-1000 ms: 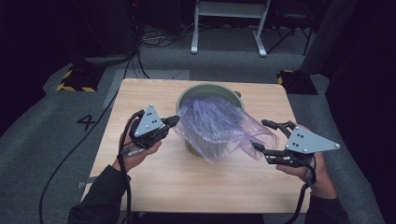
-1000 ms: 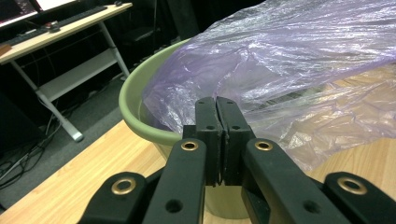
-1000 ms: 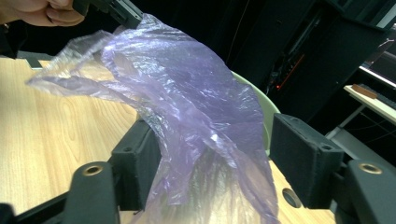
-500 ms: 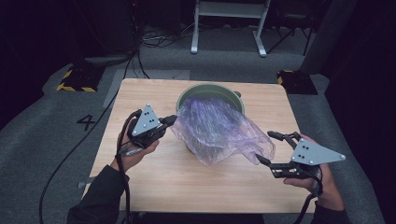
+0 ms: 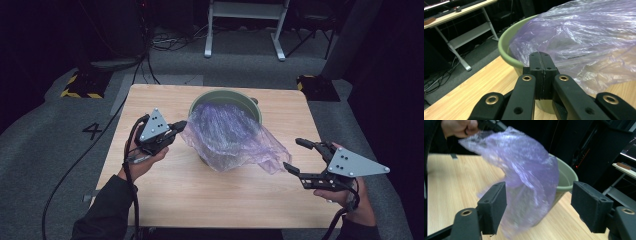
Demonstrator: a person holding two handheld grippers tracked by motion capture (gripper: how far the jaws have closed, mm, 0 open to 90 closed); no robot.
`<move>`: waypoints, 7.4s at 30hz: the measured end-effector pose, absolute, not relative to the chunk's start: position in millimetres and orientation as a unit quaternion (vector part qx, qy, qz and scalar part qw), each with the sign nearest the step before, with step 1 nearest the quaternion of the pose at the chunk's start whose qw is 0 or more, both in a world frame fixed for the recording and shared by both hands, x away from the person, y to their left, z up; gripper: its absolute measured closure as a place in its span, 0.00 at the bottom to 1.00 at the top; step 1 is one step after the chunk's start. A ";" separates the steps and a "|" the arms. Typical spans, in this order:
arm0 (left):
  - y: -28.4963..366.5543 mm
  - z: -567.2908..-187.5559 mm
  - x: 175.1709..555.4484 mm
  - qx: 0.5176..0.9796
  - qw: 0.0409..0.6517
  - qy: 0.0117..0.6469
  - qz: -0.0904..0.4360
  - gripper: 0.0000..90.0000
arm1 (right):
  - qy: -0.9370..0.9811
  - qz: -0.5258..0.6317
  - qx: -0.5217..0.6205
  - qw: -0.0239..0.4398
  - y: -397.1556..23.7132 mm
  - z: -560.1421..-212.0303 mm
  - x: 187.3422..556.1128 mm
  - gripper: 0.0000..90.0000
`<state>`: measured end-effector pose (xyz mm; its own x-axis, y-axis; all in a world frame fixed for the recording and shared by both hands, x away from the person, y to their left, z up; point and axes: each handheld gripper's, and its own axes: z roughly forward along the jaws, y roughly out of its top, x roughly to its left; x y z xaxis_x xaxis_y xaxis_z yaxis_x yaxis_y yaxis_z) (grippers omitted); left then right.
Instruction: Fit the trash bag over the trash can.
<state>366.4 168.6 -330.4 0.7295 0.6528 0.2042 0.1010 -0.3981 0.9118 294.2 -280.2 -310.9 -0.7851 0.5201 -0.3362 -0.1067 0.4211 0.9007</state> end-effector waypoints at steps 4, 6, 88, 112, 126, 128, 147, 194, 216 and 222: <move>171.9 -331.7 367.8 0.786 0.495 0.245 0.278 0.99 | 0.794 0.506 0.137 0.307 -278.8 -313.8 291.8 0.33; 172.8 -332.4 368.1 0.785 0.496 0.247 0.277 0.99 | 0.795 0.492 0.150 0.322 -278.9 -315.4 294.2 0.35; 110.8 -327.7 335.2 0.797 0.516 0.155 0.272 0.82 | 0.829 0.479 0.098 0.270 -217.0 -335.3 320.1 0.99; 107.8 -349.4 319.8 0.847 0.452 0.069 0.271 1.00 | 0.788 0.509 0.173 0.301 -221.3 -315.4 325.0 0.54; 109.5 -389.5 327.5 0.875 0.413 0.088 0.236 1.00 | 0.757 0.507 0.274 0.308 -230.4 -325.2 366.4 1.00; 108.0 -397.6 327.7 0.880 0.402 0.088 0.237 1.00 | 0.752 0.511 0.287 0.302 -231.6 -328.9 374.4 1.00; 170.4 -390.1 310.1 0.804 0.521 0.175 0.226 0.23 | 0.749 0.509 0.317 0.283 -242.1 -342.4 400.5 1.00; 177.7 -357.7 432.9 0.813 0.463 0.265 0.234 1.00 | 0.756 0.465 0.376 0.267 -245.5 -359.6 467.9 1.00; 181.5 -403.7 467.8 0.800 0.465 0.330 0.187 1.00 | 0.767 0.442 0.407 0.225 -232.8 -393.5 501.0 1.00; 182.2 -406.4 464.8 0.788 0.465 0.358 0.185 0.67 | 0.764 0.450 0.400 0.232 -230.8 -392.7 499.1 1.00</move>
